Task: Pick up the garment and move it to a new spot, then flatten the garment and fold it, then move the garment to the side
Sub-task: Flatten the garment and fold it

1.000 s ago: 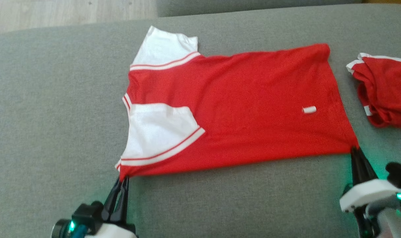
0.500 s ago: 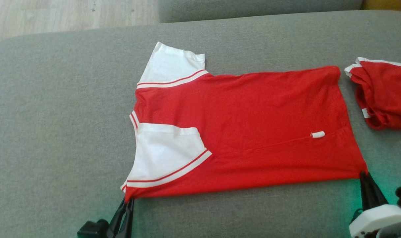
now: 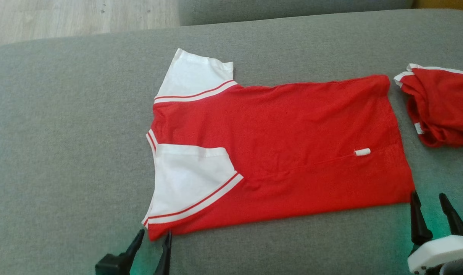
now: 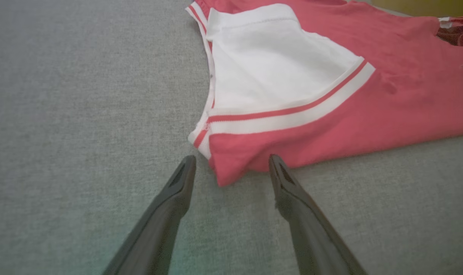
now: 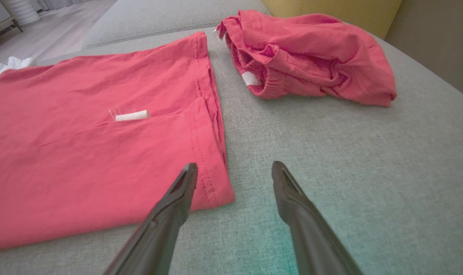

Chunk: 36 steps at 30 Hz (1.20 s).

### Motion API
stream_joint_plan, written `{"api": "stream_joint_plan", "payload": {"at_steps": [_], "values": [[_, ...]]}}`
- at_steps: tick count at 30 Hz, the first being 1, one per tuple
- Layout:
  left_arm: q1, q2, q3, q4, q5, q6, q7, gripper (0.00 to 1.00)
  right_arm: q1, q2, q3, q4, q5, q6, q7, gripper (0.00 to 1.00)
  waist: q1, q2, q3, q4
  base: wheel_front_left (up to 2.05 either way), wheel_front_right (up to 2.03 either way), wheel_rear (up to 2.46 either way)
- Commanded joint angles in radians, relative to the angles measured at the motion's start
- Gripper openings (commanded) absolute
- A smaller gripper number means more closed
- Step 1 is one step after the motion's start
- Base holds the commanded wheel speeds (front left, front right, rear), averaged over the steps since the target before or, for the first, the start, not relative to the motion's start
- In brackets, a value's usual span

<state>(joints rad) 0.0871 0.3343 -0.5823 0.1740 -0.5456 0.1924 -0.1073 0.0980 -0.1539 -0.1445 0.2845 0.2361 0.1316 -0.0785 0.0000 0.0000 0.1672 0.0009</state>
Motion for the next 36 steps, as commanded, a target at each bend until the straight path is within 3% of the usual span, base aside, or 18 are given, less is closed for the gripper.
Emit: {"api": "stream_joint_plan", "payload": {"at_steps": [1, 9, 15, 18, 23, 25, 30, 36], "values": [[-0.036, 0.02, 0.03, -0.035, 0.0, 0.001, -0.004, 1.0, 0.0, -0.009, 0.012, -0.038, -0.007, -0.001, -0.008, 1.0, 0.0, 0.0, 0.0, -0.002, 0.0, 0.0, 0.0], [-0.124, 0.093, 0.064, -0.147, 0.023, 0.017, 0.067, 1.0, -0.021, 0.008, 0.03, -0.149, -0.025, -0.001, -0.002, 1.0, 0.0, 0.0, 0.016, -0.024, 0.0, 0.0, 0.0], [-0.33, 0.169, 0.093, -0.216, 0.065, -0.008, 0.176, 1.0, -0.065, 0.005, 0.061, -0.202, -0.032, -0.001, 0.01, 1.0, 0.0, 0.0, 0.079, -0.04, 0.0, 0.0, 0.0], [-0.471, 0.2, 0.095, -0.188, 0.066, -0.066, 0.251, 1.0, -0.098, -0.003, 0.084, -0.208, -0.035, -0.001, 0.019, 1.0, 0.0, 0.0, 0.117, -0.053, 0.0, 0.0, 0.0], [-0.724, 0.237, 0.074, -0.066, -0.008, -0.233, 0.463, 1.0, -0.162, -0.018, 0.116, -0.205, -0.029, -0.001, 0.02, 1.0, 0.0, 0.0, 0.186, -0.08, 0.0, 0.0, 0.0], [-0.83, 0.245, 0.073, -0.018, -0.04, -0.274, 0.54, 1.0, -0.182, -0.02, 0.128, -0.201, -0.027, -0.001, 0.019, 1.0, 0.0, 0.0, 0.213, -0.092, 0.0, 0.0, 0.0], [-1.056, 0.242, 0.065, 0.105, -0.088, -0.309, 0.662, 1.0, -0.224, -0.017, 0.152, -0.183, -0.021, -0.001, 0.008, 1.0, 0.0, 0.0, 0.288, -0.131, 0.0, 0.0, 0.0], [-1.221, 0.23, 0.037, 0.237, -0.102, -0.319, 0.71, 1.0, -0.275, -0.008, 0.189, -0.155, -0.014, -0.001, -0.017, 1.0, 0.0, 0.0, 0.356, -0.182, 0.0, 0.0, 0.0]]}}
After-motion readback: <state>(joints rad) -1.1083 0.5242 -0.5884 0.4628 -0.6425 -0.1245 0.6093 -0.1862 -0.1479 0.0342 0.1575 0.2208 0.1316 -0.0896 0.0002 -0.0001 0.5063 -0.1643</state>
